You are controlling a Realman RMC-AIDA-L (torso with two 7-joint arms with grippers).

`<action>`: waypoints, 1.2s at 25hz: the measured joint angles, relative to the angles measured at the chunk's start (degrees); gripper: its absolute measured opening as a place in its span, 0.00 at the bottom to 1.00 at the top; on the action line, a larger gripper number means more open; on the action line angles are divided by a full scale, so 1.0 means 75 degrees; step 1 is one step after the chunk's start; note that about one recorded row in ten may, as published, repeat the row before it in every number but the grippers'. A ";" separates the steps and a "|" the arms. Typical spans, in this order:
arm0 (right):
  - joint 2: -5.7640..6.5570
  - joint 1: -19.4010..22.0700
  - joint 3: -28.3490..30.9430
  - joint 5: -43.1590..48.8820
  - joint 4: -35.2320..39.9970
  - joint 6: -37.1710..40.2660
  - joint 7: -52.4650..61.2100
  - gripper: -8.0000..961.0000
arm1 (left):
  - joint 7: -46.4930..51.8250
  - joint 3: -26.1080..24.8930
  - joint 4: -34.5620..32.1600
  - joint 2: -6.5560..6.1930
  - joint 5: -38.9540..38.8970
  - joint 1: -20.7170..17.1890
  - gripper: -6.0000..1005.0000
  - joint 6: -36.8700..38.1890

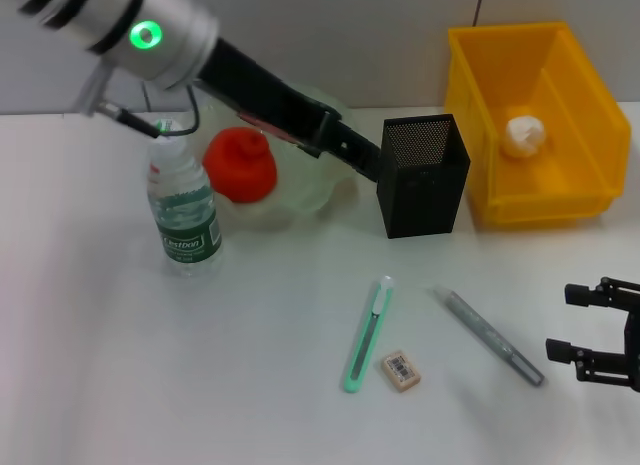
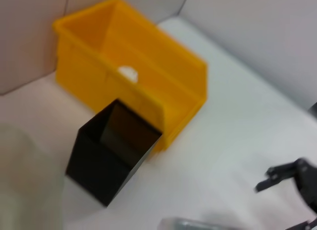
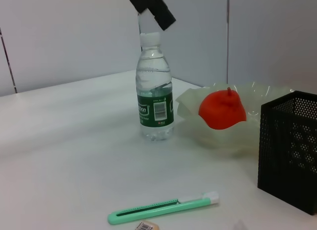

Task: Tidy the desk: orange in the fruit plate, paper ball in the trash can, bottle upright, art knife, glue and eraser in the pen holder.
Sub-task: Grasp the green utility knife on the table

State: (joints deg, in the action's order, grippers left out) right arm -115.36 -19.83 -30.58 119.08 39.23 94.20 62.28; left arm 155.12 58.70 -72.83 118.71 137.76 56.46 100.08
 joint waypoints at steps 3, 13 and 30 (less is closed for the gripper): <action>0.0008 0.0008 0.0008 0.0002 0.0061 0.0012 -0.0004 0.77 | 0.0422 0.0289 0.0228 0.0012 0.0452 0.0328 0.84 0.0013; -0.0004 0.0017 0.0064 0.0001 0.0089 0.0021 -0.0106 0.77 | 0.0883 0.1367 0.1508 0.0059 0.0685 0.0707 0.84 -0.0834; -0.0040 -0.0069 0.0065 -0.0010 0.0090 -0.0047 -0.0071 0.77 | 0.0738 0.3600 0.2541 0.0062 -0.0013 0.0357 0.84 -0.3038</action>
State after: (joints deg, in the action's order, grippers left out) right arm -115.66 -20.35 -30.09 119.01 39.90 93.85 61.74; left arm 160.66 85.71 -53.77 119.17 137.67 59.14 77.30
